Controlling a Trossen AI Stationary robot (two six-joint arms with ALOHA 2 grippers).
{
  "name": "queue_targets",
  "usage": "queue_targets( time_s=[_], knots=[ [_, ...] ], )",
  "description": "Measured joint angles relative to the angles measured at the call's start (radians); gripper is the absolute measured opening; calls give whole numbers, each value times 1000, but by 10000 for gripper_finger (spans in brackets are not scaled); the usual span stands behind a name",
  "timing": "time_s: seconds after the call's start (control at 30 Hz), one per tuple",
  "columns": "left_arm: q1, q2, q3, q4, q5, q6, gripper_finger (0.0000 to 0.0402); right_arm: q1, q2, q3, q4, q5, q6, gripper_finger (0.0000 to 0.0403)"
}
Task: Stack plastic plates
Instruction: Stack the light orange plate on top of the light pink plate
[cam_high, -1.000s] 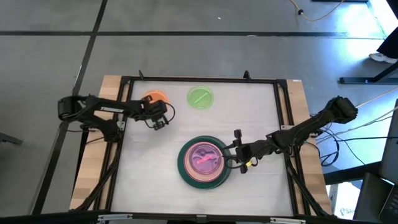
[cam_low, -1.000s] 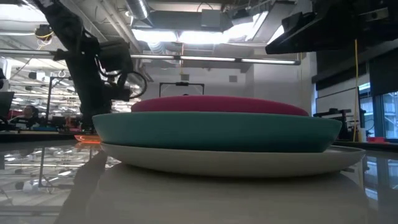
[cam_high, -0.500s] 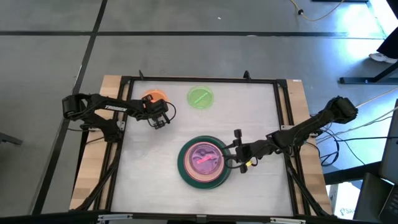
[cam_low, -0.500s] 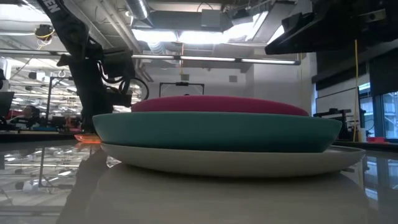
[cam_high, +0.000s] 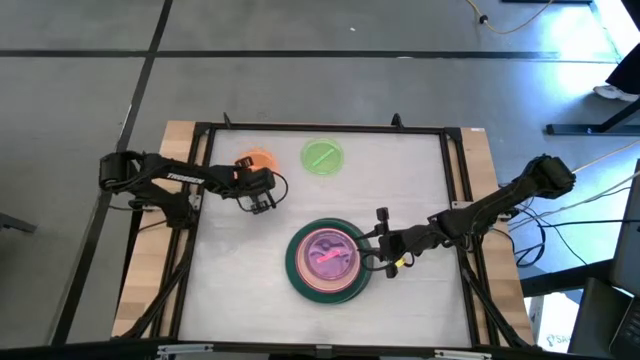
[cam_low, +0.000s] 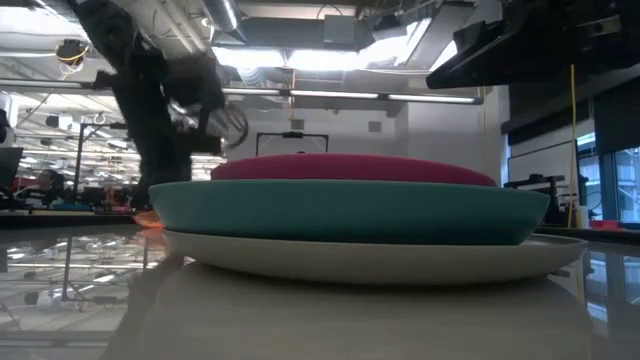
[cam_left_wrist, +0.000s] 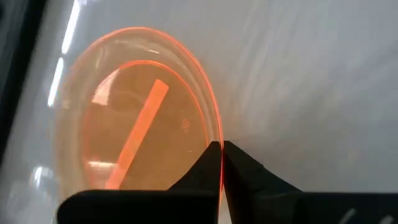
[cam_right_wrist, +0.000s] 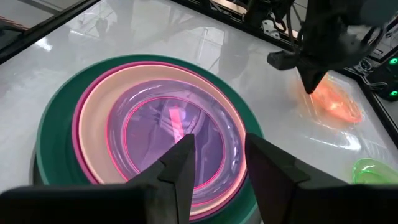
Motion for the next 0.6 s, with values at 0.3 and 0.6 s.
queue_targets(
  time_s=[0.3,0.6],
  knots=[
    [-234,-38,166,16,88,-16,4,0,0,0,-1,2,0,133],
    [-442,-37,244,189,202,-10,5,0,0,0,-3,3,0,133]
  ],
)
